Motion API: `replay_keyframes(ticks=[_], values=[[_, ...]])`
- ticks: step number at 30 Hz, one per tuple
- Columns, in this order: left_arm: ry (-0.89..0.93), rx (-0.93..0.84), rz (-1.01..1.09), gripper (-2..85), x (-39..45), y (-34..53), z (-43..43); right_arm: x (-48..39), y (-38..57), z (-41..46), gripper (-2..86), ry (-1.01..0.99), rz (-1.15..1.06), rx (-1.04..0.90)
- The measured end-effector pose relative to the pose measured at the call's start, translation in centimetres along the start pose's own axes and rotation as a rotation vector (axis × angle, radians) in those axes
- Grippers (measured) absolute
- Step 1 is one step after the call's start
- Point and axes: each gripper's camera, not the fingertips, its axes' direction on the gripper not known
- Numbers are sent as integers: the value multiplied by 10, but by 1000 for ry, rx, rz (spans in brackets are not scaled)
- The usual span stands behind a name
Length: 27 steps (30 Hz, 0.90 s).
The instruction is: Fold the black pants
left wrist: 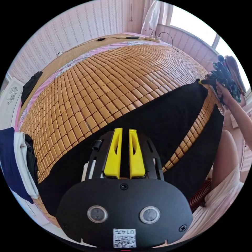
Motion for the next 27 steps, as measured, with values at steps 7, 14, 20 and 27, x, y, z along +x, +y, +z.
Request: replay_keyframes(ticks=[7,14,20,27], values=[[-3,82,-7,-8,-4,17,-32,-21,-21,-22,63,112,6,75],[46,112,-175,-2,-37,60,-60,-77,-14,38,1,168,-109,-105],[40,209,-252,10,-69,181,-147,-78,-16,53,-8,229,-49,-95],[-113,219,-629,47,-129,403,-228,-168,-35,42,7,367,-268,-107]])
